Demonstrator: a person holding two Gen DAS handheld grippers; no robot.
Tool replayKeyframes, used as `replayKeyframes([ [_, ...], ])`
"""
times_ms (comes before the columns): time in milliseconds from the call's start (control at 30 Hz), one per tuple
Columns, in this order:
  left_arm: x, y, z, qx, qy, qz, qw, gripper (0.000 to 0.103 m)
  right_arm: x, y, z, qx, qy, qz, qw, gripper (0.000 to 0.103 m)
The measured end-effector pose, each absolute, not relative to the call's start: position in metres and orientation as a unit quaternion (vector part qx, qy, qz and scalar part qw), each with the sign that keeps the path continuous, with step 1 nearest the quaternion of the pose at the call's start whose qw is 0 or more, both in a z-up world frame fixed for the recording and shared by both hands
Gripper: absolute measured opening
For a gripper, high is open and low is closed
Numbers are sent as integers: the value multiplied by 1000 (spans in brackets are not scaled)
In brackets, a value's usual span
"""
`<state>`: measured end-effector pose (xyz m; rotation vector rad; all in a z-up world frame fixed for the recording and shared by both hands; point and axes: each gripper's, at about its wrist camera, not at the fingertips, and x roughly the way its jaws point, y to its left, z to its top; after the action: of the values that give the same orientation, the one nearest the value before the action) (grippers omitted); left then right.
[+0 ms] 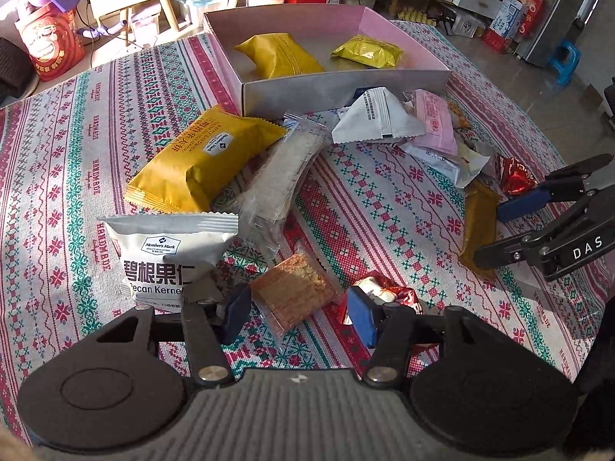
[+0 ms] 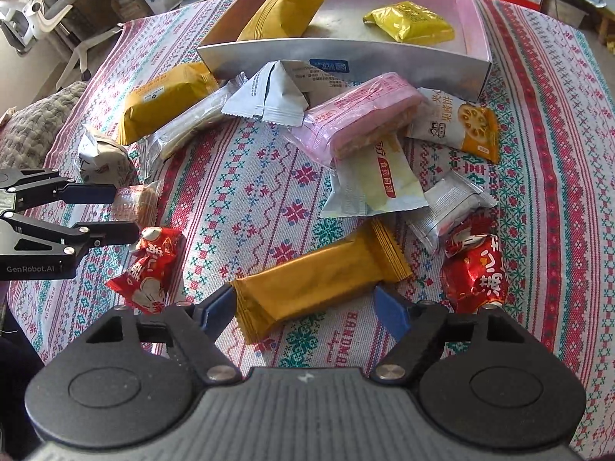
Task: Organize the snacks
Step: 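Move both tools back over the remaining snacks, then grasp the cracker square with the left tool while the right tool grasps the gold bar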
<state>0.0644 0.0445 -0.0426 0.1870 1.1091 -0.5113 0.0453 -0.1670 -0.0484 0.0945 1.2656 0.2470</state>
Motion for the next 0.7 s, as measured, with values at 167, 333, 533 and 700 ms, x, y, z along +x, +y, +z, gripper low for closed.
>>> replayKeyframes([
  [167,63,39,-53,120,528,-236,807,62,53,-163,-52,40,571,103,813,83],
  [333,63,38,-53,107,525,-230,812,63,49,-146,-56,-11,557,88,826,78],
  [533,72,43,-52,40,543,-210,812,73,43,-140,-56,-37,548,73,832,57],
  [700,75,42,-52,4,550,-178,816,73,44,-143,-51,-36,544,78,835,30],
])
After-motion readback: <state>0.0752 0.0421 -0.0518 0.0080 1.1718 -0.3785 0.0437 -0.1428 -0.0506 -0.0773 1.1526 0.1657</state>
